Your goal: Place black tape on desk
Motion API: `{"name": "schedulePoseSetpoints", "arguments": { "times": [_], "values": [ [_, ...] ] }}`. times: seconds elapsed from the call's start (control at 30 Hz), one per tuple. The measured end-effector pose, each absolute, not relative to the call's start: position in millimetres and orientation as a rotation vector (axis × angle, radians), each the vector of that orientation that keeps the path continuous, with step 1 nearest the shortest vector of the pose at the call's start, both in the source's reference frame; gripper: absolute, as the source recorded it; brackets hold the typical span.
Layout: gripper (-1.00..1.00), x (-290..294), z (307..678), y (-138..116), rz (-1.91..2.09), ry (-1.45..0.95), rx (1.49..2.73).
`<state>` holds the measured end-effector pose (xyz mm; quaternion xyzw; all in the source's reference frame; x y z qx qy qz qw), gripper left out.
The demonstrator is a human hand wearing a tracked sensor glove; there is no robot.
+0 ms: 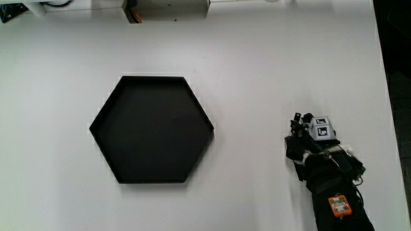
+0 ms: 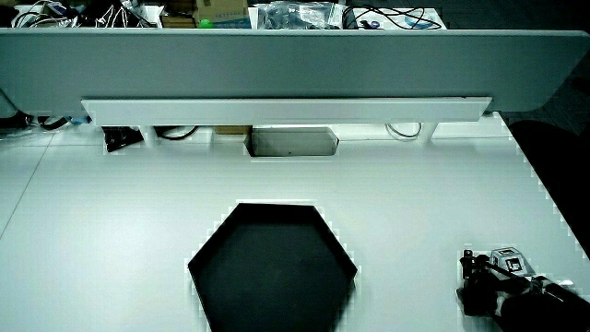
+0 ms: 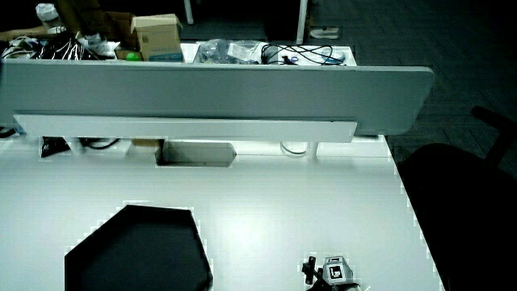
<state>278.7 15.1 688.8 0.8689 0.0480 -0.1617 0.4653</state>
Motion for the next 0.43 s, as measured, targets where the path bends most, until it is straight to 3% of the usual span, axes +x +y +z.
{"name": "schedulePoseSetpoints", "arguments": {
  "times": [0.1, 0.43],
  "values": [
    [-1.00, 281.1, 681.7, 21.7, -0.294, 0.088, 2.139],
    [-1.00, 313.4, 664.6, 40.7, -0.082, 0.107, 2.311]
  ]
}}
